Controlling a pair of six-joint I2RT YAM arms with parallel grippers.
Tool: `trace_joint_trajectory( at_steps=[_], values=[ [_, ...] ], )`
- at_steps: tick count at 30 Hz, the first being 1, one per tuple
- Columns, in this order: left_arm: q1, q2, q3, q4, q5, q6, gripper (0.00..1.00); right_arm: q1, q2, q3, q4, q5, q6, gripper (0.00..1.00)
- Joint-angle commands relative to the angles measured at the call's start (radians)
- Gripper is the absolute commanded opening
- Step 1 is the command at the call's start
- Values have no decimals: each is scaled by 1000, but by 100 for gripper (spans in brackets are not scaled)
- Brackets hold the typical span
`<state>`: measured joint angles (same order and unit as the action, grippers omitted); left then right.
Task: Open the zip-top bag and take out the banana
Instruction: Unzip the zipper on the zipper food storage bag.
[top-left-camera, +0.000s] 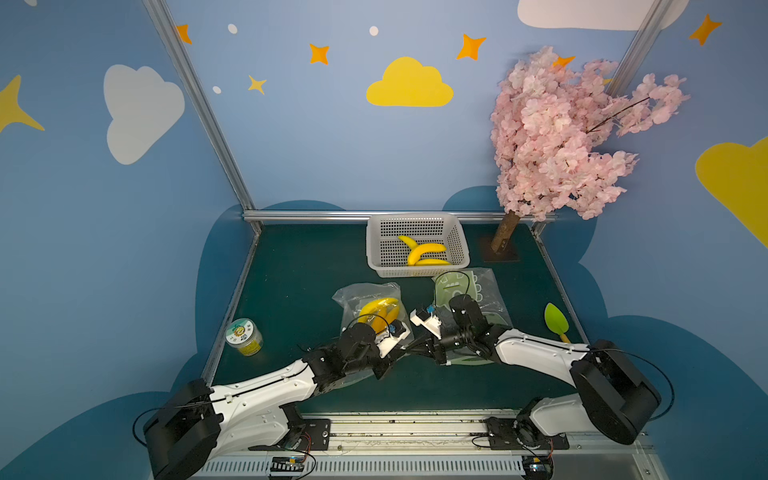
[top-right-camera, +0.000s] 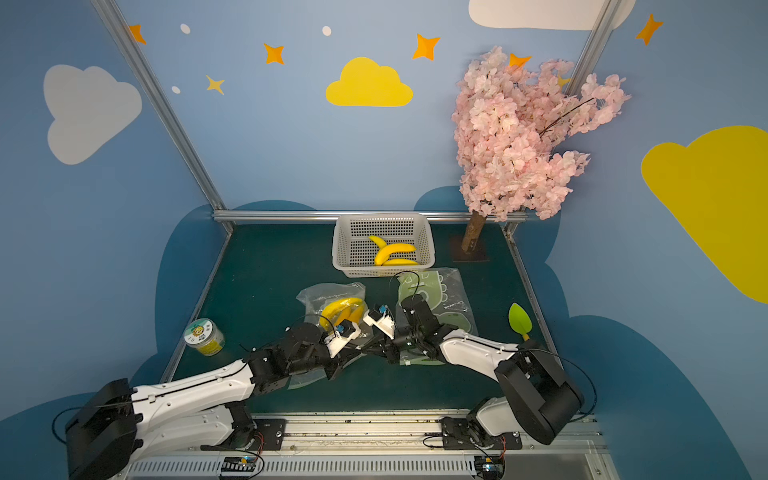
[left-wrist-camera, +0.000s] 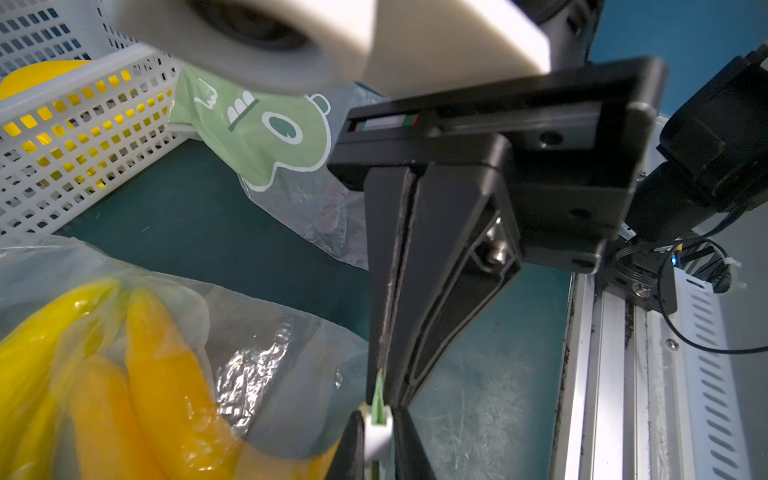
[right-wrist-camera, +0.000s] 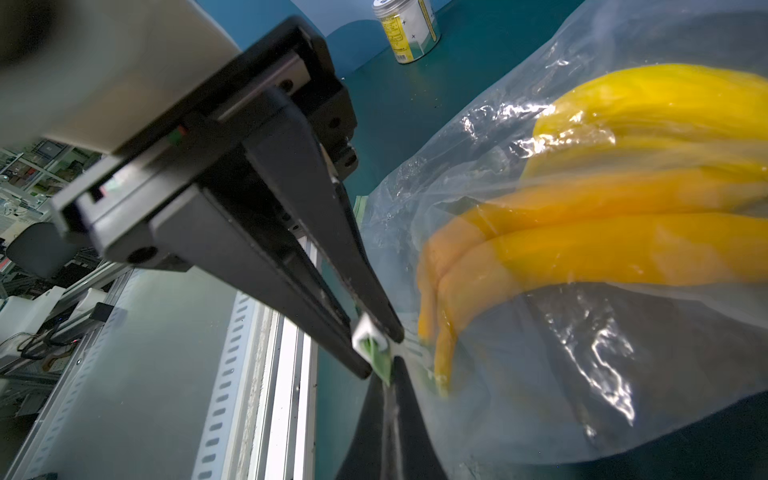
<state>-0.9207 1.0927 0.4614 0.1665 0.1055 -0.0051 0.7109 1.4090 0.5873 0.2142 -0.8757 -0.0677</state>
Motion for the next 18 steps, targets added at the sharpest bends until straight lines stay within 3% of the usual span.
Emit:
trace_joint_trajectory(
  at_steps=[1, 10, 18],
  values=[
    [4, -2, 8, 11, 16, 11, 14, 5, -9, 22, -23, -11, -6, 0],
    [4, 3, 14, 1, 13, 18, 8, 7, -7, 23, -36, -13, -15, 0],
    [2, 41, 13, -7, 43, 12, 6, -17, -54, 4, -53, 57, -12, 0]
  ],
)
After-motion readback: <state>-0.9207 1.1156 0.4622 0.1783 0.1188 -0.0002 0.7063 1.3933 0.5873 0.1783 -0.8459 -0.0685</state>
